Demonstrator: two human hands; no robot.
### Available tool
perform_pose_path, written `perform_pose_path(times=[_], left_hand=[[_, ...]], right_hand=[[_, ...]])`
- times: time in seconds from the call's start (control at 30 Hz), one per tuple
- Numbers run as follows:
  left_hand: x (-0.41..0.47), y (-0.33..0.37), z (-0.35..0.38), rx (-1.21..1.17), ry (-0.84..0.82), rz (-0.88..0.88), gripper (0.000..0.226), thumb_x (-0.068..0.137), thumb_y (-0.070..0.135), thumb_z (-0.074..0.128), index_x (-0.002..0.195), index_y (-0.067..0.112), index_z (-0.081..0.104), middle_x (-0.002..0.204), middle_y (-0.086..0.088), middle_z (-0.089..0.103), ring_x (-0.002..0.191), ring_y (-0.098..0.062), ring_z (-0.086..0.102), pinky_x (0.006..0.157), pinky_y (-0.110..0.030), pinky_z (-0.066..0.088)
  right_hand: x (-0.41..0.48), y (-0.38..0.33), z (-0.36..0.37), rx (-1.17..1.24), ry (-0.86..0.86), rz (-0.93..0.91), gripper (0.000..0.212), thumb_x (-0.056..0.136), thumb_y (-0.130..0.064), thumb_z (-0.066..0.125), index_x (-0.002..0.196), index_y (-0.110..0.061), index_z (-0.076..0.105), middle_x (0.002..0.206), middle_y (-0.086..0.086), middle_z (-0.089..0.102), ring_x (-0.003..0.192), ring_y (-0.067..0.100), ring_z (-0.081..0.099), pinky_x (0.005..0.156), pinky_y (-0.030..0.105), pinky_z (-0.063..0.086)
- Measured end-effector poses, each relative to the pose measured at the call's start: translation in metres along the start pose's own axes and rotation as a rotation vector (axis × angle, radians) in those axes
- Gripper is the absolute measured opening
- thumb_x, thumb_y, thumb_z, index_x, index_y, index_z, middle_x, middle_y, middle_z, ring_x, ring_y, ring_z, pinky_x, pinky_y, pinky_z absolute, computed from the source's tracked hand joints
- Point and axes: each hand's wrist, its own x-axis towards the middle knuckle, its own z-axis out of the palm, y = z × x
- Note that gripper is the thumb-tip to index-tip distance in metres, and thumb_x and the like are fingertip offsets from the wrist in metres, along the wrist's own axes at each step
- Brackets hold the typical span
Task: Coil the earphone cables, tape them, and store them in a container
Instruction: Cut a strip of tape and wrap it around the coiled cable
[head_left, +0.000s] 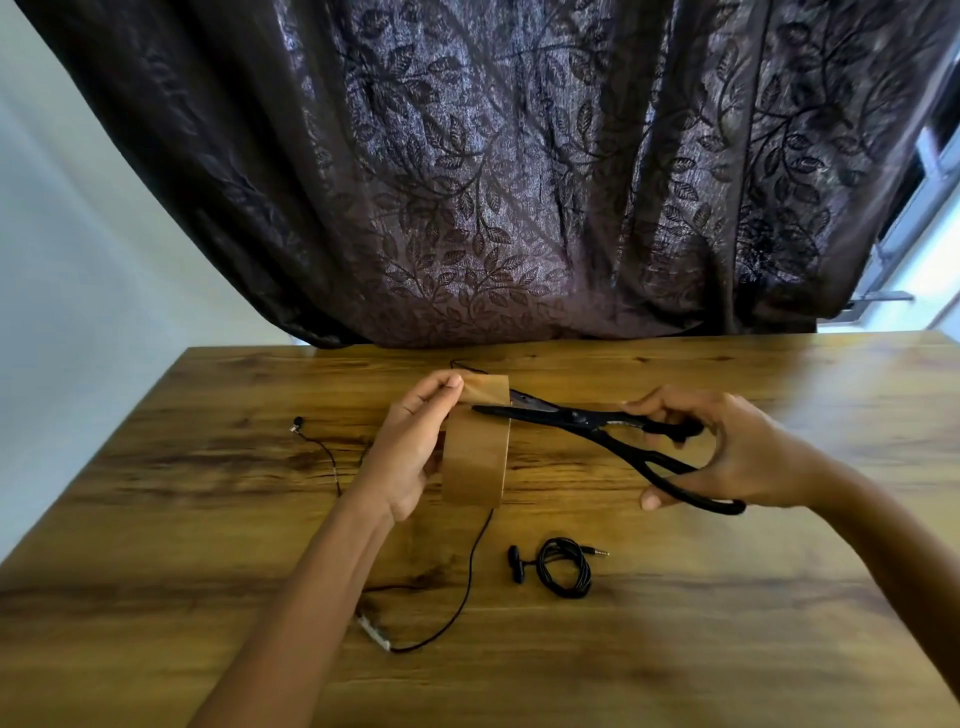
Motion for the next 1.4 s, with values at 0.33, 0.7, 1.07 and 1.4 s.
perform_pose_path(times=[0.33, 0.7, 1.07, 1.4], left_hand=[[0.001, 0.003, -0.002, -0.007, -0.070, -0.015, 0.022, 0.095, 0.028, 0.045, 0.086, 0.027, 0.064, 0.082, 0.006, 0.067, 0.071, -0.008, 0.061, 0.060, -0.029, 0.044], [0.000, 0.006, -0.004, 0.010, -0.124, -0.044, 0.021, 0.094, 0.030, 0.045, 0.090, 0.027, 0.066, 0.085, 0.005, 0.068, 0.075, -0.010, 0.061, 0.061, -0.030, 0.046], [0.001, 0.005, -0.004, 0.041, -0.136, -0.039, 0.024, 0.094, 0.031, 0.045, 0.086, 0.030, 0.068, 0.092, 0.003, 0.066, 0.082, -0.015, 0.058, 0.065, -0.033, 0.045], [0.001, 0.002, -0.004, 0.070, -0.138, -0.048, 0.021, 0.094, 0.032, 0.045, 0.093, 0.026, 0.065, 0.090, 0.004, 0.066, 0.084, -0.015, 0.057, 0.065, -0.033, 0.045]], right_hand=[[0.013, -0.007, -0.005, -0.114, 0.005, -0.033, 0.078, 0.048, -0.059, 0.080, 0.116, -0.029, 0.058, 0.100, -0.015, 0.063, 0.093, 0.003, 0.060, 0.072, 0.009, 0.045], [0.012, -0.006, 0.001, -0.108, 0.052, -0.057, 0.076, 0.048, -0.058, 0.080, 0.115, -0.031, 0.058, 0.097, -0.007, 0.065, 0.089, 0.007, 0.061, 0.071, 0.020, 0.050], [0.007, -0.007, 0.006, -0.105, 0.117, -0.105, 0.076, 0.049, -0.059, 0.078, 0.114, -0.025, 0.061, 0.094, -0.012, 0.066, 0.086, 0.006, 0.061, 0.069, 0.009, 0.045], [0.001, -0.005, 0.010, -0.139, 0.180, -0.142, 0.074, 0.052, -0.058, 0.076, 0.113, -0.020, 0.063, 0.091, -0.019, 0.064, 0.084, -0.001, 0.060, 0.069, 0.012, 0.048]])
